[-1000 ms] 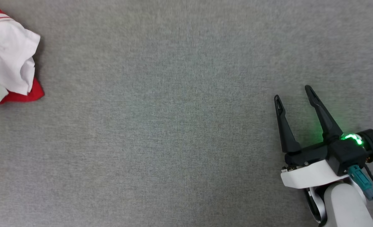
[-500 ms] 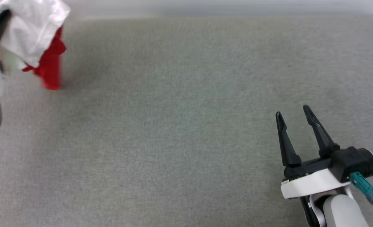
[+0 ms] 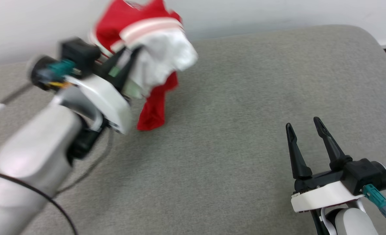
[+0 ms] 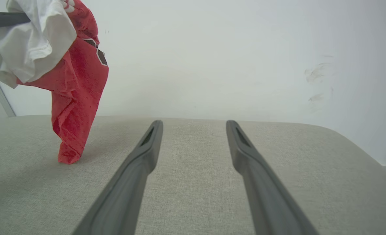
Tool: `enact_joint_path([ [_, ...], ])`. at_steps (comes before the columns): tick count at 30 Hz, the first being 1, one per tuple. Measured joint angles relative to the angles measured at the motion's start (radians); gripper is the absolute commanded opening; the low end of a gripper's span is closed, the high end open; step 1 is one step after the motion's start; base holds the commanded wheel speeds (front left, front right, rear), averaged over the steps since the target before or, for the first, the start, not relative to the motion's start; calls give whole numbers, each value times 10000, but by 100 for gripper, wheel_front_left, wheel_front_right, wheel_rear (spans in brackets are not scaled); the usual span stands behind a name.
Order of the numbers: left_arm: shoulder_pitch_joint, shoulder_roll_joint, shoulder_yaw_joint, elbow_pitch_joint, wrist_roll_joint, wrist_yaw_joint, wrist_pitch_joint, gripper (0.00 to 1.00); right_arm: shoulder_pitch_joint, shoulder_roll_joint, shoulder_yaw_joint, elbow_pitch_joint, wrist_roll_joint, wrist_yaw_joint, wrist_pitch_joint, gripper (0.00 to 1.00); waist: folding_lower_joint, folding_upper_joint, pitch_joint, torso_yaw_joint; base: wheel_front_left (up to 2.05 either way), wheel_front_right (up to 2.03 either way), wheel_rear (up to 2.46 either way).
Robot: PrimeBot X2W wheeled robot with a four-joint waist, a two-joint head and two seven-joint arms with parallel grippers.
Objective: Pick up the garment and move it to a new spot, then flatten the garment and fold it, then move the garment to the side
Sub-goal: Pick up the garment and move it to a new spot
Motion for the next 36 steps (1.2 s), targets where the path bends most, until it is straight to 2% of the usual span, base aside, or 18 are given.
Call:
enact_joint_path([
  [5, 277, -1486, -894, 836, 422, 169, -117, 0, 4, 0, -31, -54, 35, 0, 0, 100, 0, 0, 96, -487, 0, 0, 0],
  [6, 357, -1793, -1064, 1112, 481, 167, -174, 6, 4, 0, -12, -56, 54, 0, 0, 100, 0, 0, 137, -565, 0, 0, 0],
  [7, 438, -2077, -1269, 1423, 583, 125, -253, 98, 4, -2, 6, -56, 79, 0, 0, 100, 1, 0, 178, -637, 0, 0, 0],
  [10, 678, -2865, -1996, 2188, 872, -238, -368, 100, 1, 2, 125, -54, 105, 0, 0, 100, 0, 0, 275, -835, 0, 0, 0],
  [14, 1044, -3745, -2303, 2830, 834, -545, -897, 100, 3, -2, 48, -48, 171, 0, 0, 100, 0, 0, 305, -866, 0, 0, 0],
  [17, 1214, -3939, -2222, 3131, 834, -554, -1338, 100, 22, 0, 48, -25, 169, 0, 0, 100, 0, 0, 238, -713, 0, 0, 0],
  [21, 1290, -3789, -1684, 3246, 991, -282, -1687, 100, 131, 0, -84, 23, 128, -2, 0, 100, 1, 0, 69, -402, 0, 0, 0],
  [24, 1485, -3369, -857, 2947, 1235, 84, -1758, 100, 200, 0, -151, 29, 81, 0, 0, 100, 0, 0, -129, -116, 0, 0, 0],
  [28, 2137, -2964, 1367, 1442, 1799, 548, -1787, 100, 299, 4, -253, 10, -25, 0, 0, 100, 0, 0, -435, 324, 0, 0, 0],
  [32, 3661, -2520, 3127, 347, 2800, 727, -1791, 100, 432, 2, -316, -13, -100, -2, 0, 100, 0, 0, -810, 705, 0, 0, 0],
  [36, 5206, -2460, 4449, -623, 3676, 848, -1791, 100, 552, 0, -359, -48, -157, 0, 0, 100, 0, 0, -1158, 1002, 0, 0, 0],
])
